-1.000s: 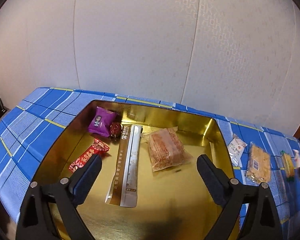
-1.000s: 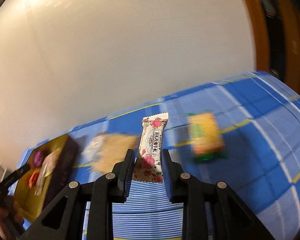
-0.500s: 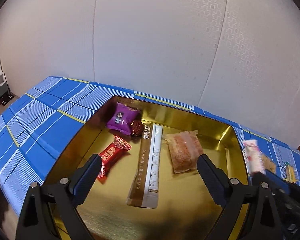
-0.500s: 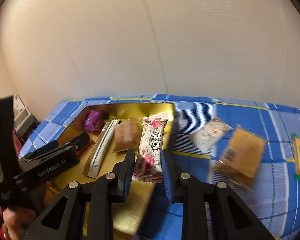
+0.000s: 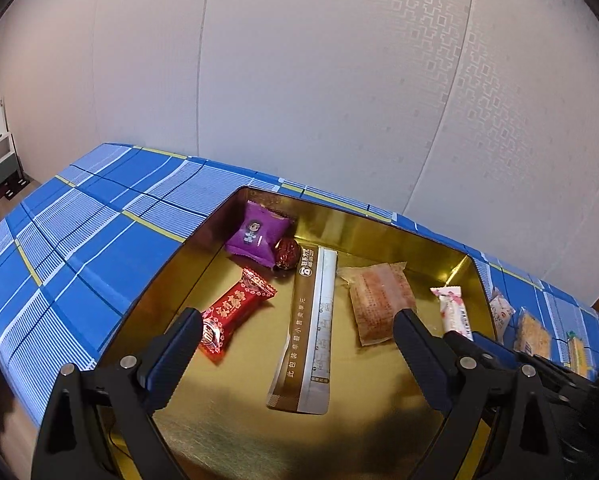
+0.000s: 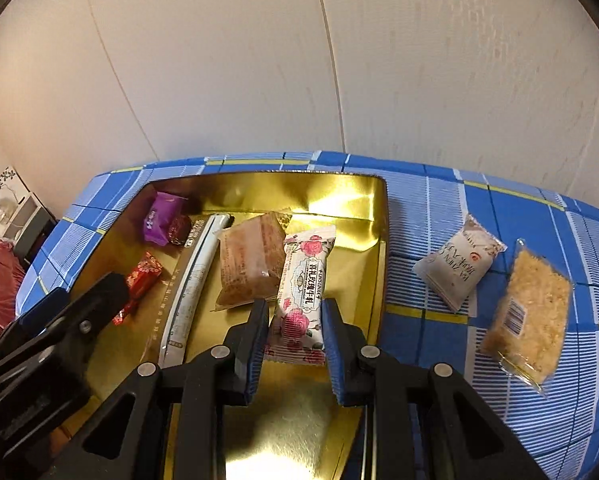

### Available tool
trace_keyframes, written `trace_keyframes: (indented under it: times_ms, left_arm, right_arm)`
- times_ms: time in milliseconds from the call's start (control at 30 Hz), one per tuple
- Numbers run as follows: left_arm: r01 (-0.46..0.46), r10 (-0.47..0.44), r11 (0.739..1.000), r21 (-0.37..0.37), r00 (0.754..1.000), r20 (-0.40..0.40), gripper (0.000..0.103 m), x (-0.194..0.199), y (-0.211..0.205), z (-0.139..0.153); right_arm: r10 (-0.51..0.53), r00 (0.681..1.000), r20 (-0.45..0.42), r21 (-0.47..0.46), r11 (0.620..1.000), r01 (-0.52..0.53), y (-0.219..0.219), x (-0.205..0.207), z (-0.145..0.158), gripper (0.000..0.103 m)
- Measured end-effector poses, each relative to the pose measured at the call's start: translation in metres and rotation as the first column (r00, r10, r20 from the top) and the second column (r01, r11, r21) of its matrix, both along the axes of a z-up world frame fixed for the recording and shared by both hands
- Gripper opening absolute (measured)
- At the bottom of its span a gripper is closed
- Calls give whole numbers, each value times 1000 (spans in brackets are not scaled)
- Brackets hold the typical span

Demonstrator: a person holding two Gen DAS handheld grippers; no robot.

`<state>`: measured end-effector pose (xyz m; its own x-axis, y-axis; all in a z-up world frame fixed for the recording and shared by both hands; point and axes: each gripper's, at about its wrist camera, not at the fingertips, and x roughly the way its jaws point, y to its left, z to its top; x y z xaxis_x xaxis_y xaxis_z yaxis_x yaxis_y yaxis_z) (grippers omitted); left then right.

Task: Organize snacks
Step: 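Lower the pink bar into the tray and open the right gripper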

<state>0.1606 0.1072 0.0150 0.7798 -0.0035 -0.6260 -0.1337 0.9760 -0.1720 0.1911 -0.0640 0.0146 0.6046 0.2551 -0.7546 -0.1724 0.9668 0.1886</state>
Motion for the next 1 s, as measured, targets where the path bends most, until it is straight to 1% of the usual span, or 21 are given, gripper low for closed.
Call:
trace_keyframes:
  times_ms: [100,233,433,500,600,667,833,1000]
  left_arm:
    - [0,0,1000,5,1000,-1,96,0,-2,0]
    - [3,-3,1000,7,1000,-4,96,0,-4,-1]
    - [8,-8,1000,7,1000,-16,96,1,-7,-4]
    - [9,-9,1000,9,1000,-15,96,1,-7,-4]
    - [11,-11,1000,8,1000,-11,96,0,-7,-4]
    - [10,-10,1000,8,1000,-11,96,0,-8,-4]
    - [17,-17,1000,18,1000,-11,96,-1,-13,-3]
    - [31,-31,999,37,1000,-2,96,-2,-19,-2]
  right_arm:
    - [-7,1000,-13,-14,1000,7,2,5,-4,28]
    - [-16,1000,-8,-38,999,16,2,10,-4,29]
    - [-35,999,-3,-70,997,35,1,15,0,32]
    - [-51,999,14,-74,996,52,-1,13,5,34]
    - [-53,997,56,-29,998,54,-12,5,15,34]
    - [-64,995,80,-30,997,66,-17,1,19,34]
    - [-91,990,106,-32,995,95,-37,-11,26,34]
    - [-144,982,123,-18,989,147,-68,-24,33,34]
